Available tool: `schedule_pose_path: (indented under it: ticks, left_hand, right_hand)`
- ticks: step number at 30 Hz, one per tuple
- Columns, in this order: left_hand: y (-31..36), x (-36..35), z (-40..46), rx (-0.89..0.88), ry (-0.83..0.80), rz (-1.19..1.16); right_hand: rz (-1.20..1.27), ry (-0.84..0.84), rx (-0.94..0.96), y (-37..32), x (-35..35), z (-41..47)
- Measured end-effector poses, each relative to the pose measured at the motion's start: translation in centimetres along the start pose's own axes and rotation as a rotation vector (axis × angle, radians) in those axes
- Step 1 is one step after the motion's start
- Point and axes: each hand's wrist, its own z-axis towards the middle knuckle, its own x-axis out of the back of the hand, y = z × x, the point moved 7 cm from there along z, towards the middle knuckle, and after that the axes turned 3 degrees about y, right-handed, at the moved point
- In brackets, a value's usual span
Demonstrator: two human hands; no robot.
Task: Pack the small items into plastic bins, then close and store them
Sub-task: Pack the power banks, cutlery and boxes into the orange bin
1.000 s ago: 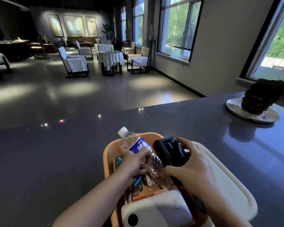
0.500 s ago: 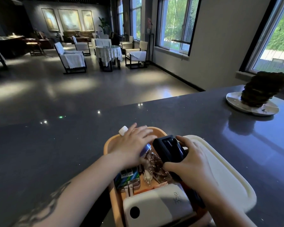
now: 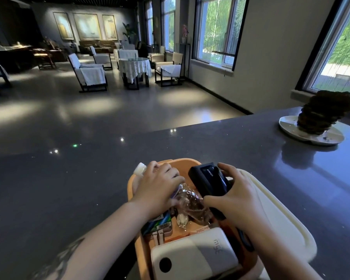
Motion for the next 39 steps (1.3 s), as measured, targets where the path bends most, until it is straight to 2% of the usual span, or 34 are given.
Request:
schedule_pose_path:
  ticks: [3,5,8,13,18,22,24,28,31,34,37,39]
  left_hand:
    - [-0.8,1.5,-0.8,0.094,0.064,-0.027]
    - [-1.4,2.0,-1.4,0.226,0.048,-0.065]
    - [-1.2,1.6,-1.9,0.402,-0.039,-0.078]
    - [-1.4,0.2,-1.0,0.529,-0.252,-0.118]
    - [-2.4,-1.1,-1.2,0.617,-0.378,-0.274]
    - [-2.3,-2.5,-1.3,0.638,-0.590,-0.357]
    - [-2.5,-2.9,-1.2,0.636,-0.640,-0.388]
    - [-4.1,-2.6,-0.7,0.702,-0.540,-0.545]
    - [-3.8,-2.8,-0.4,0.730,-0.461,-0.548]
    - [-1.9,-3.9,-0.9,0.705,-0.443,-0.485]
    - [-1.3,-2.7,-0.9,0.606,-0.276,-0.425]
    - [-1.2,-2.1,-1.4,0.570,-0.239,-0.528]
  right_hand:
    - [0.010,0.005,-0.004,0.1,0.2,0.4]
    - [0.018,0.028,0.001,0.1,0.5,0.6]
    - [0.020,0.041,0.000,0.1,0.5,0.9]
    - [0.004,0.038,-0.005,-0.3,0.3,1.0]
    - [0.031,0.013,-0.014,-0.5,-0.1,0.8]
    - [0.066,-0.039,-0.024,-0.6,-0.7,0.7]
    - [0.058,-0.032,-0.014,-0.6,-0.4,0.6]
    - [0.056,0.021,-0.014,-0.6,0.7,0.9]
    - [0.058,0.046,-0.018,-0.6,1.2,1.1]
    - [0.066,0.043,-0.008,-0.6,1.2,0.9]
    - [0.050,0.016,0.003,-0.4,0.9,0.7]
    - [0.036,0.005,-0.004,-0.2,0.8,0.5]
